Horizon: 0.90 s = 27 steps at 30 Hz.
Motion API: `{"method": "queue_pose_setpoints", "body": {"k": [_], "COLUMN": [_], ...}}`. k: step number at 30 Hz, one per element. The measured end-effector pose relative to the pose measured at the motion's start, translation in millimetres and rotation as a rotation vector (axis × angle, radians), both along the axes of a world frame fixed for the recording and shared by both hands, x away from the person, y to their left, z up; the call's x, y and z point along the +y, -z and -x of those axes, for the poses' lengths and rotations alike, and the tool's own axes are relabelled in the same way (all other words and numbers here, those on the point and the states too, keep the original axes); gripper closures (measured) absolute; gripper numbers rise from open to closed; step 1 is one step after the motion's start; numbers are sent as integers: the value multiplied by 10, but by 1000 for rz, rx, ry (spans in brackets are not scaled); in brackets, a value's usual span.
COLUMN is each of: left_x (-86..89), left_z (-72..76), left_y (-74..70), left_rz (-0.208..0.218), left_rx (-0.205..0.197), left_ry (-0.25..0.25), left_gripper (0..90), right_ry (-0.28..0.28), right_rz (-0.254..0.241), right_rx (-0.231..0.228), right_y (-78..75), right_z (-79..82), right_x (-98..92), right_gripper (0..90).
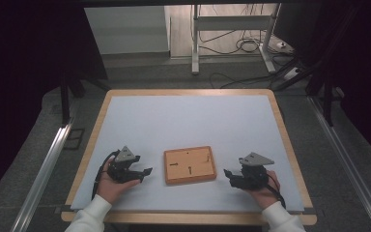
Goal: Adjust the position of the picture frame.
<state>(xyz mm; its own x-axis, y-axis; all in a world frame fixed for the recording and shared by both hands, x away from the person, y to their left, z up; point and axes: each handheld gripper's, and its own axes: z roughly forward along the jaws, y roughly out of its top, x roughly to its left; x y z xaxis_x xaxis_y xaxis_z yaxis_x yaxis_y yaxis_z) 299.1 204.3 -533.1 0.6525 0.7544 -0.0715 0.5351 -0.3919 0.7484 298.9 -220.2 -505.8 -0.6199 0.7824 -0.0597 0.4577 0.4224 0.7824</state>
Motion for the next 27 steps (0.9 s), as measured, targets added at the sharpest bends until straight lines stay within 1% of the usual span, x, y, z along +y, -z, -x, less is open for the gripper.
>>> {"method": "queue_pose_setpoints", "body": {"k": [5,11,18,21,27], "left_x": [-5,-8,-10,-8,-4], "left_z": [-6,-10,-15,-12,-14], "left_y": [9,16,22,20,23], "left_rz": [-2,-2,-8,-4,-6], "left_rx": [5,11,16,15,17], "left_ry": [1,4,5,4,5], "left_gripper": [278,277,277,277,276], "right_ry": [-32,-50,-75,-75,-74], "right_rz": [-16,-8,-13,-4,-3], "right_rx": [8,-2,5,1,8], "right_y": [-18,2,18,36,49], "right_z": [-38,-112,-201,-245,-317], "right_x": [165,341,490,556,675], "right_gripper": [342,370,425,490,562]}}
